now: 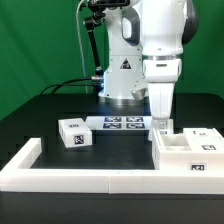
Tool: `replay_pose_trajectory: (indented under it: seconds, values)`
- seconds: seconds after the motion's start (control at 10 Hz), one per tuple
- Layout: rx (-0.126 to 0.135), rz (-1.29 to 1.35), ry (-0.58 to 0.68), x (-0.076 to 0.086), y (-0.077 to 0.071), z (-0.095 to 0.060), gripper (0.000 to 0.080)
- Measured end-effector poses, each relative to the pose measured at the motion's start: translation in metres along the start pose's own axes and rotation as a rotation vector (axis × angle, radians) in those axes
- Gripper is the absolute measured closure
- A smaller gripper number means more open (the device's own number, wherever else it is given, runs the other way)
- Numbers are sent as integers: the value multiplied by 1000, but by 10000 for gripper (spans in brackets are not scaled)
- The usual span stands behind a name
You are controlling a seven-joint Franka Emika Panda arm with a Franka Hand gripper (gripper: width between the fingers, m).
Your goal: Assemble cabinet
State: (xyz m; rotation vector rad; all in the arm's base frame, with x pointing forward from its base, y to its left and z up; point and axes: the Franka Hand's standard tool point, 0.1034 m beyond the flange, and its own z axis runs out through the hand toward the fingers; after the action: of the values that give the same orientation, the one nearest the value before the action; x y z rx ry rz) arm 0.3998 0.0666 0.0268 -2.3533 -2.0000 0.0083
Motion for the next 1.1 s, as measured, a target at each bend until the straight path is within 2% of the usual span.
replay_pose_trajectory:
  seconds: [0.3, 0.5, 0.8, 1.1]
  values:
    - [35, -34, -56, -3, 8, -23, 729]
    - [65, -38, -80, -3, 14, -29, 729]
    - [59, -47, -86, 9, 34, -42, 729]
    - [62, -44, -86, 7, 31, -39, 729]
